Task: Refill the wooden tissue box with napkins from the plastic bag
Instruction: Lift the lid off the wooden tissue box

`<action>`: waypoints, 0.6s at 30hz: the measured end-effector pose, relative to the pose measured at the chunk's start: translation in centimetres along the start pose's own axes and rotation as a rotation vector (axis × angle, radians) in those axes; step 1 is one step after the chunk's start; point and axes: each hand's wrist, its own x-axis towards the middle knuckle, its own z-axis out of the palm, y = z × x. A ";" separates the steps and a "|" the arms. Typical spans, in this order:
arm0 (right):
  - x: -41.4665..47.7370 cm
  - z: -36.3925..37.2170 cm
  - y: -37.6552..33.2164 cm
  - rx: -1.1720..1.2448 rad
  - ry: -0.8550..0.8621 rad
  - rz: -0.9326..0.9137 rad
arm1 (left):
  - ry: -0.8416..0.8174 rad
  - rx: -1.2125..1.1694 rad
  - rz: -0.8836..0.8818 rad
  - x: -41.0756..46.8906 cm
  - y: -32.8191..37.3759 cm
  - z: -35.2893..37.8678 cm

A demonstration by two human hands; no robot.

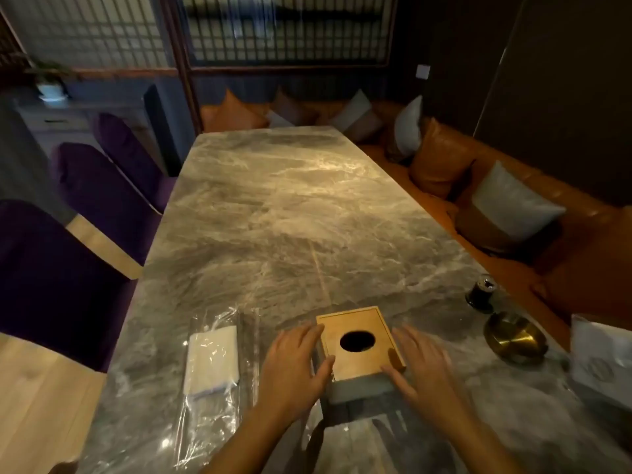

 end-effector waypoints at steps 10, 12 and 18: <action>-0.8 -0.3 0.9 0.017 -0.127 -0.038 | -0.065 0.022 0.029 -0.5 -0.9 2.4; -0.5 -0.3 1.0 0.051 -0.088 -0.083 | -0.079 0.011 0.020 -0.5 -0.8 2.4; 1.6 -2.2 1.1 -0.087 -0.093 -0.291 | -0.250 0.089 0.128 0.8 -0.2 0.5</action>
